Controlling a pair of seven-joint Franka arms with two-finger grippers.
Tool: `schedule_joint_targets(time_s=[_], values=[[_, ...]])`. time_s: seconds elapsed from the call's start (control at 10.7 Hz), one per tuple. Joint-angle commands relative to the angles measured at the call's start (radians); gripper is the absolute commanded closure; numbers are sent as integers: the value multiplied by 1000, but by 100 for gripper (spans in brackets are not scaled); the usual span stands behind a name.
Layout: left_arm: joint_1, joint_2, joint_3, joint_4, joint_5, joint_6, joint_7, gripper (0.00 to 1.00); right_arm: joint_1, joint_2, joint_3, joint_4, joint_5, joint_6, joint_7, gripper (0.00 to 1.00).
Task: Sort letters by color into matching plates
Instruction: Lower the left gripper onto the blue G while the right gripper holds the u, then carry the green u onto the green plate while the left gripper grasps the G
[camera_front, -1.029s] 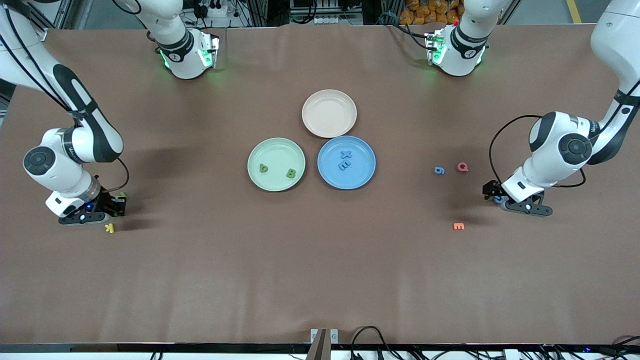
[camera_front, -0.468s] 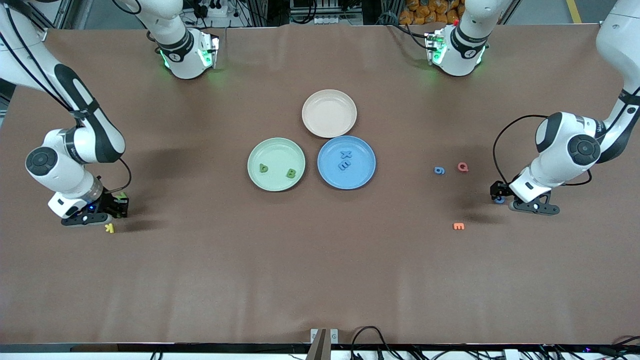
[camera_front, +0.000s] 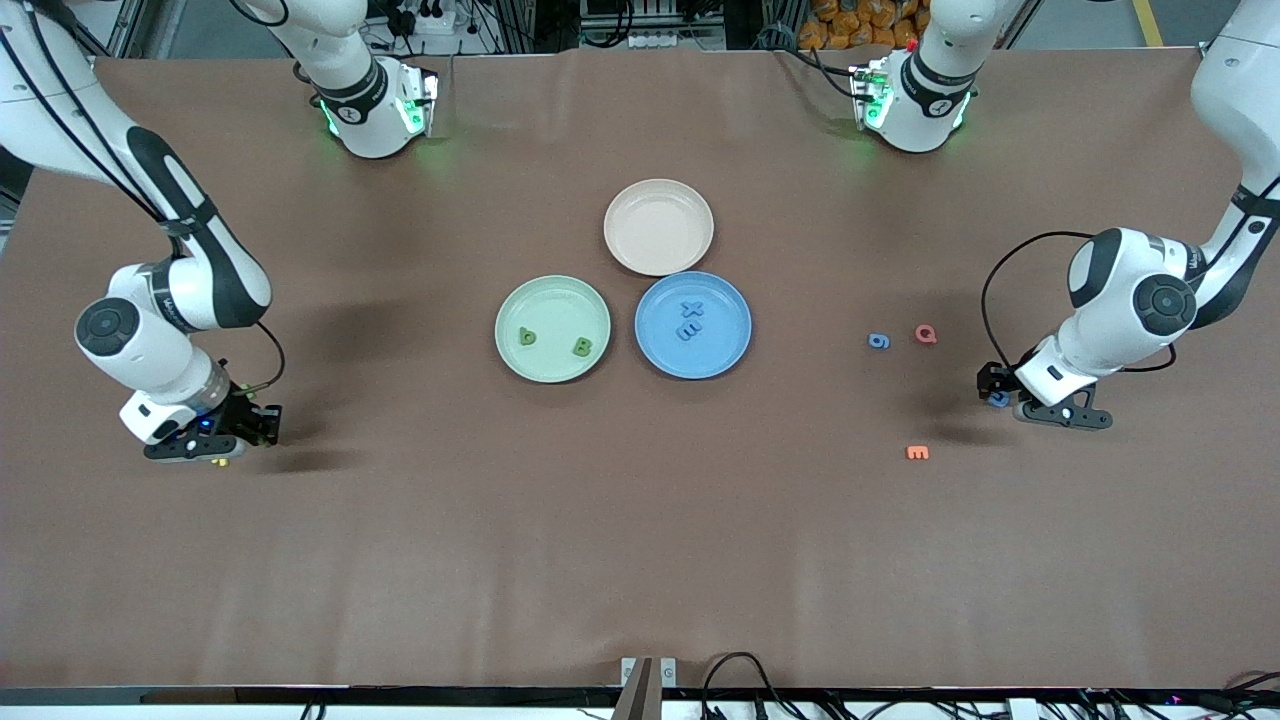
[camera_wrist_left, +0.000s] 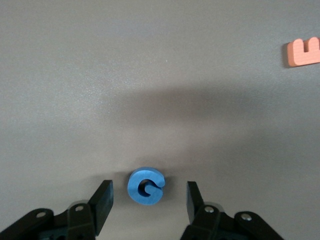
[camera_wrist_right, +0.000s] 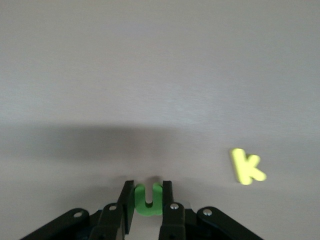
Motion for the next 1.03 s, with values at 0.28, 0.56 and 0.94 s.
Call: schedule_joint_targets(time_s=[0.28, 0.56, 0.94], values=[[11, 13, 16, 8, 32, 9, 41, 37, 184, -143, -8, -12, 316, -196, 24, 100], [9, 19, 16, 8, 32, 9, 40, 38, 266, -195, -10, -13, 439, -296, 68, 100], [9, 27, 16, 10, 32, 9, 40, 40, 407, -228, -39, -36, 517, -318, 174, 100]])
